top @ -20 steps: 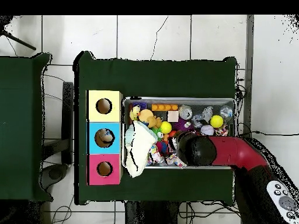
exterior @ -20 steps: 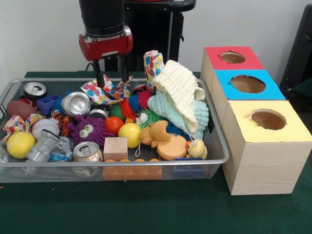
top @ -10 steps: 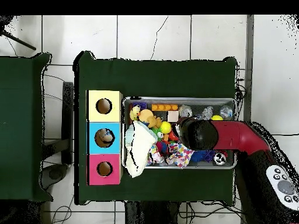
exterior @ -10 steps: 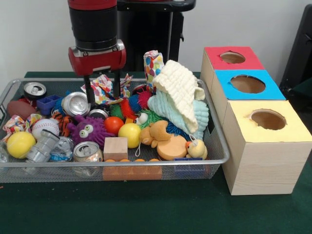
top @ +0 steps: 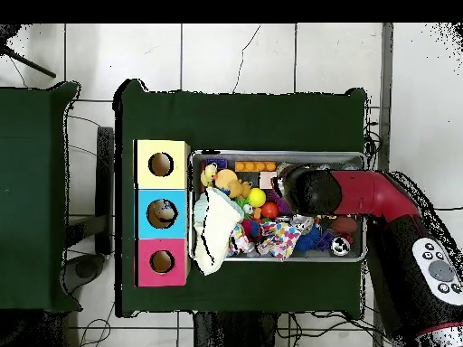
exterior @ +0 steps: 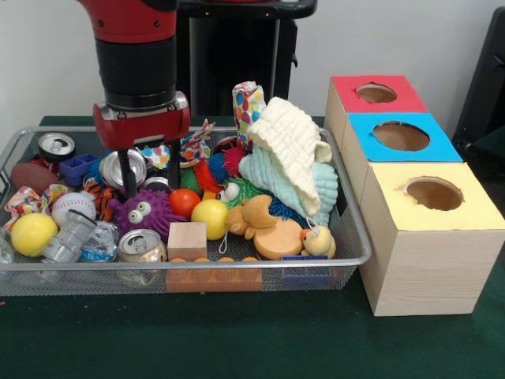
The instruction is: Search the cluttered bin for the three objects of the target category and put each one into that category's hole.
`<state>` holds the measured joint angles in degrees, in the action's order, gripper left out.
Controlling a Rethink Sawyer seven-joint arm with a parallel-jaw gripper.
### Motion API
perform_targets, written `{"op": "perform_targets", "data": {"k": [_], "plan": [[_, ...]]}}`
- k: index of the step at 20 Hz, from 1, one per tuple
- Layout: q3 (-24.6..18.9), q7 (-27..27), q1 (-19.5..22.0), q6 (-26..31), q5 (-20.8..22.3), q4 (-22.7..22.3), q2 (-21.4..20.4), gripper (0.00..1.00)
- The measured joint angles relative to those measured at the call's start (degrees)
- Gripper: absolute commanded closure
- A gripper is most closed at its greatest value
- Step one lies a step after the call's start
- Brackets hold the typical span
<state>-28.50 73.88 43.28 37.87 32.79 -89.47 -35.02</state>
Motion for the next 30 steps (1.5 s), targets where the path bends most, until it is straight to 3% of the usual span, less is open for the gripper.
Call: {"op": "perform_targets", "data": {"k": [10, 19, 30], "plan": [[-3.15, -0.07, 3.55, 0.00, 2.73, 1.58, 2.56, 0.00], [-5.36, -0.08, 9.26, 0.00, 5.31, 2.41, 6.32, 0.00], [-5.78, -0.08, 13.46, -0.01, 5.93, 3.02, 9.39, 0.00]]}}
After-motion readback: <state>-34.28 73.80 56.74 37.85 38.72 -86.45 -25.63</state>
